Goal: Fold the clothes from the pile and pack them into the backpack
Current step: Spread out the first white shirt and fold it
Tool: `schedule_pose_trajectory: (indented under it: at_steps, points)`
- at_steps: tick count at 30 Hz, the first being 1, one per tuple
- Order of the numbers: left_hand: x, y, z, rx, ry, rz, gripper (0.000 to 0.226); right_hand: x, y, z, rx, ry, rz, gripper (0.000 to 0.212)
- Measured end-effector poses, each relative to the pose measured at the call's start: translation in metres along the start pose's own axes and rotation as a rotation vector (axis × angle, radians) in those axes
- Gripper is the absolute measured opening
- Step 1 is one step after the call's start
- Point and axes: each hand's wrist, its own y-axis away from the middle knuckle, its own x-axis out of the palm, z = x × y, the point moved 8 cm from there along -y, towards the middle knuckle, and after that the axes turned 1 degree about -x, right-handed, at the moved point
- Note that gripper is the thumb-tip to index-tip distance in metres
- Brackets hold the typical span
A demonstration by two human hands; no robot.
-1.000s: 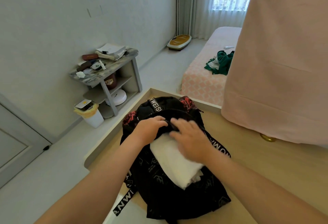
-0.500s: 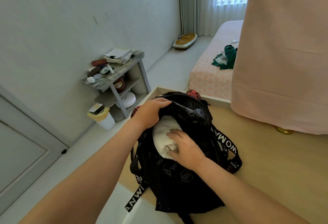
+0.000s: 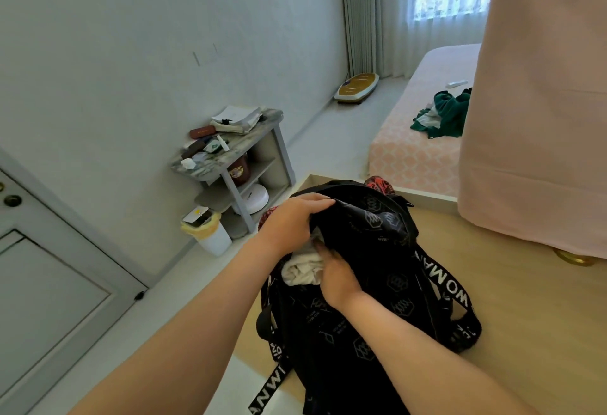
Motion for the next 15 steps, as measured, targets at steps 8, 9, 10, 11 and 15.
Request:
schedule_pose_trajectory:
  at_steps: [8, 9, 10, 11, 15]
  points:
    - [-0.004, -0.008, 0.010, -0.015, 0.072, -0.018, 0.066, 0.031, 0.030, 0.017, -0.135, 0.143, -0.113, 0.064]
    - [-0.002, -0.009, 0.011, -0.022, 0.085, -0.019, 0.066, 0.038, 0.021, 0.015, -0.088, 0.125, -0.046, 0.066]
    - [-0.002, -0.009, 0.013, -0.027, 0.089, -0.023, 0.065, 0.041, 0.013, 0.013, -0.037, 0.114, 0.026, 0.068]
    - [-0.002, -0.009, 0.015, -0.034, 0.087, -0.025, 0.065, 0.042, 0.006, 0.012, -0.003, 0.121, 0.096, 0.069]
    - [-0.011, -0.007, 0.031, -0.057, 0.058, -0.017, 0.065, 0.027, -0.002, 0.017, -0.026, 0.229, 0.256, 0.064]
